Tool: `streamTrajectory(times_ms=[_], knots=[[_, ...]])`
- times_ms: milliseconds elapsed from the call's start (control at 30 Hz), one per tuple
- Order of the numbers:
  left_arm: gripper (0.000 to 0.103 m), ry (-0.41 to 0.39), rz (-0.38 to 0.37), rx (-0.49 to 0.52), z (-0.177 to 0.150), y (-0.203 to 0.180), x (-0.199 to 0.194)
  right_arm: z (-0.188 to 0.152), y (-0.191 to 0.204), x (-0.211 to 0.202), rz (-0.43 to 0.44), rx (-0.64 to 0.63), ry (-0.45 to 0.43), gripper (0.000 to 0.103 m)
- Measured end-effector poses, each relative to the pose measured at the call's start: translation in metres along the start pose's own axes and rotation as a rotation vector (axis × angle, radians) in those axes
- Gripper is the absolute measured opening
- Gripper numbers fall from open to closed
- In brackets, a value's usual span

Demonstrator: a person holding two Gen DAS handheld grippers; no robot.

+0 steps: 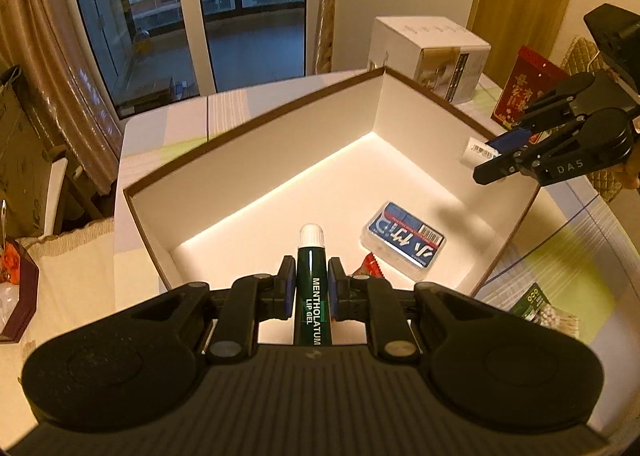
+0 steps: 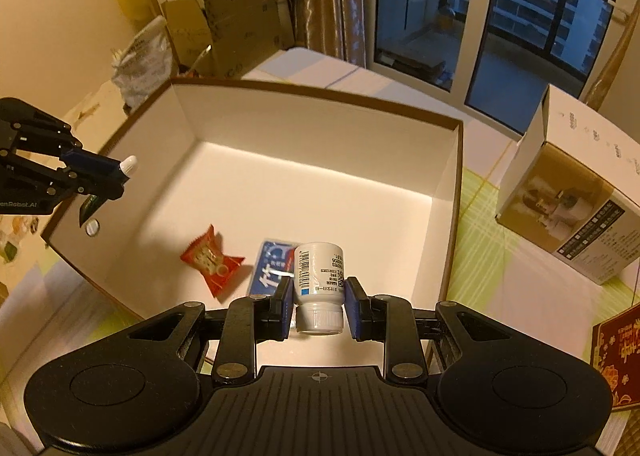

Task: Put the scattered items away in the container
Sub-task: 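Carry the pill bottle and lip balm over the box and lower them inside, then open the right gripper to release the pill bottle into the box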

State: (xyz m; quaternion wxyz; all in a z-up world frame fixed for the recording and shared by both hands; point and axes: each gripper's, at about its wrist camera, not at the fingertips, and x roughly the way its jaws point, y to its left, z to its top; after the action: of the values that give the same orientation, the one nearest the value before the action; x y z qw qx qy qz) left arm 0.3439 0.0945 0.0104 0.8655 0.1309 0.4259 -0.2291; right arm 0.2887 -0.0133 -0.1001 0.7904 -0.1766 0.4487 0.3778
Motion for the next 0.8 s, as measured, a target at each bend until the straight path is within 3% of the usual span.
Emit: streamTrajectory(times_ms=[400,700,800], knots=[[0.013,0.160,-0.004,-0.024,-0.013,-0.001,0.039,-0.008,-0.002,0.031,-0.023,-0.017,0.118,0.030],[0.013,0.239,-0.012,-0.017,-0.017,-0.003,0.053,-0.008,-0.004,0.035,-0.020,-0.022,0.143,0.030],[0.020,0.246,-0.001,-0.016,-0.018,-0.001,0.052,-0.008,-0.003,0.035,-0.022,-0.028,0.150,0.030]])
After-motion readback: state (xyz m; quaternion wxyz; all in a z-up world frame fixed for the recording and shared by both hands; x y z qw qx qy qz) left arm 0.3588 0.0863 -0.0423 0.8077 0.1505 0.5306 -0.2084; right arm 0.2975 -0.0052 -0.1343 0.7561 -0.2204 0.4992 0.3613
